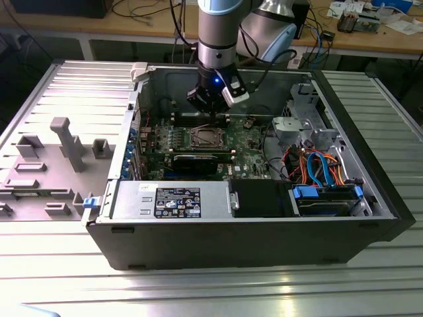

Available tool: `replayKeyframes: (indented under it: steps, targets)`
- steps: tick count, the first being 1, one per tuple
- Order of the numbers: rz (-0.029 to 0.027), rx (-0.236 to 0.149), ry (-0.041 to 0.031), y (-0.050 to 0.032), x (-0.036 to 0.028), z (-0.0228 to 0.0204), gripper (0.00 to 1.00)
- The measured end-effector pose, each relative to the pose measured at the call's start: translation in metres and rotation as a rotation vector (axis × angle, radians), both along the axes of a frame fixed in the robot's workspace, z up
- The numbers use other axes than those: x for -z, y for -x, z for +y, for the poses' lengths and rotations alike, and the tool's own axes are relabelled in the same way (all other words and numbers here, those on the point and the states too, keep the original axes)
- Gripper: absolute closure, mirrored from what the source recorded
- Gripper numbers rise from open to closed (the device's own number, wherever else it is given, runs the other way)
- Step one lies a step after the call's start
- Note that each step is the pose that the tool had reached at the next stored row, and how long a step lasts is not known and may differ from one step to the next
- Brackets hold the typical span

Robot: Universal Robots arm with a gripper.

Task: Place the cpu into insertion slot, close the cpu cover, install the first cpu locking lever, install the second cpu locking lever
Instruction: 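Install the first cpu locking lever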

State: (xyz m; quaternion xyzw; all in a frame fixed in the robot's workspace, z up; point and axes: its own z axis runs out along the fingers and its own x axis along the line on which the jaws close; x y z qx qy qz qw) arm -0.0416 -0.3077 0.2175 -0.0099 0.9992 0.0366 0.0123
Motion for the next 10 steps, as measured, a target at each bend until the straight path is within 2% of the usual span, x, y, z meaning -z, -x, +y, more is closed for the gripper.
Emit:
replayKeyframes:
  steps: [10]
  targets:
    - [0.0000,0.004,0.0001,-0.0031,0.0079,0.0000,0.89]
